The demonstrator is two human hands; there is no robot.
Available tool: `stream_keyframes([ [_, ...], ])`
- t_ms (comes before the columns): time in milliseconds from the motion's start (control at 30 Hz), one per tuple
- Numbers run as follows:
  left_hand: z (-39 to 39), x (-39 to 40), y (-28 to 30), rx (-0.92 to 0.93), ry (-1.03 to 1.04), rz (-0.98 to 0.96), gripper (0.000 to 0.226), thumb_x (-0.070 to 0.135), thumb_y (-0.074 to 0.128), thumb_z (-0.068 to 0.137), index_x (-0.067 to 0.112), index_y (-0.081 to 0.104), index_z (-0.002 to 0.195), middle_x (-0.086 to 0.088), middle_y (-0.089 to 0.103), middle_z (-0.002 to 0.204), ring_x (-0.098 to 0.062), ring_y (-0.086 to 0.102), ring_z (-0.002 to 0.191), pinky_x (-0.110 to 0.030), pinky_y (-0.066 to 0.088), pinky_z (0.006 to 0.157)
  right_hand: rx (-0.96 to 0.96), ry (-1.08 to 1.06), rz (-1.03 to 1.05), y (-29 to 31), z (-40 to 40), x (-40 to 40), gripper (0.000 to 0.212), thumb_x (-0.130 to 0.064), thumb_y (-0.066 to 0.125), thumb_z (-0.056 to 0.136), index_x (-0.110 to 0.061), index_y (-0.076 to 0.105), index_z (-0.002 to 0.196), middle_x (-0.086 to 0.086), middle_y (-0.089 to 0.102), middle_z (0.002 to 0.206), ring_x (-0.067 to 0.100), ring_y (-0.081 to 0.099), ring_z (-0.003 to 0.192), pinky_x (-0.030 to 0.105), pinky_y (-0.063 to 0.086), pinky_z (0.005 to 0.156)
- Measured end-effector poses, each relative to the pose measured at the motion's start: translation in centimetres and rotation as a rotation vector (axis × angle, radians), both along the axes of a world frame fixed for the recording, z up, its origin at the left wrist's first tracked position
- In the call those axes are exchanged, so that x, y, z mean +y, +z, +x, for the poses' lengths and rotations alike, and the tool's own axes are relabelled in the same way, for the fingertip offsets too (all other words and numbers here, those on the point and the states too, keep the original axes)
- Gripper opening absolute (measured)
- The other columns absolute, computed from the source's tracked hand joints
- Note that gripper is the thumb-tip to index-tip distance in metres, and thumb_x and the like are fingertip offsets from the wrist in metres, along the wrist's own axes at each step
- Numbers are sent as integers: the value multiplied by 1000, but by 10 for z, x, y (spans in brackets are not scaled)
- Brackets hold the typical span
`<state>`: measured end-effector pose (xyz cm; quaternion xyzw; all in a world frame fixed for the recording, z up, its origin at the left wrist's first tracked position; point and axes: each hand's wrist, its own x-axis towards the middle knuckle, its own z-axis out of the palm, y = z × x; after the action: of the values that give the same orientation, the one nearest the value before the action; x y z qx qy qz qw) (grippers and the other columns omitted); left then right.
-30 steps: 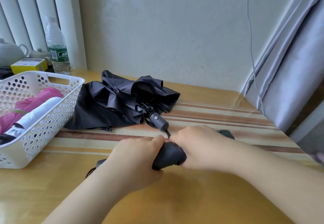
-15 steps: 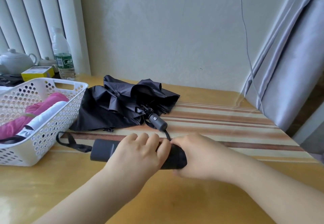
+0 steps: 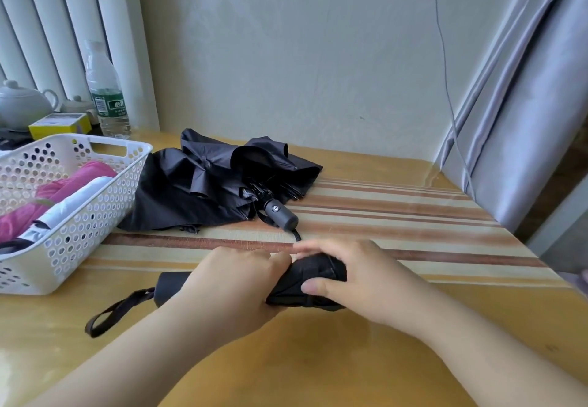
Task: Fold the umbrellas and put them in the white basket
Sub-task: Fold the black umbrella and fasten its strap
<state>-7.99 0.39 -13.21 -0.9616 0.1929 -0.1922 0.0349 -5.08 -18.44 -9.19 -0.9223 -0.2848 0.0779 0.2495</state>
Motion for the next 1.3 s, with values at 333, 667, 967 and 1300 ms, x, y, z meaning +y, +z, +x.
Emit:
stream_keyframes([
  [333,28,11,-11,45,118,-39,36,58,52,86,27,35,89,7,52,76,-18,54,66,-24,20,45,-416,-5,293,-35,32,15,19,-34,77,74,-35,70,92,-24,43,106,0,41,104,11,28,94],
  [667,46,27,-32,285,188,-39,51,68,51,81,33,40,116,11,61,100,-15,60,92,-29,43,70,-699,66,226,-67,62,34,21,-48,62,76,-29,68,81,-14,46,99,13,38,101,25,22,90],
  [967,41,17,-40,15,87,11,59,68,61,56,15,65,83,-1,51,52,-21,49,34,-20,21,40,-860,268,95,-61,49,28,20,-20,50,95,-10,57,79,3,69,103,22,58,105,35,47,92],
  [1300,35,11,-54,-86,87,-97,70,74,28,71,11,59,71,-1,44,47,-20,44,31,-21,20,39,-842,242,90,-68,42,28,23,-20,47,97,-11,47,75,-2,48,68,17,44,65,28,39,59],
])
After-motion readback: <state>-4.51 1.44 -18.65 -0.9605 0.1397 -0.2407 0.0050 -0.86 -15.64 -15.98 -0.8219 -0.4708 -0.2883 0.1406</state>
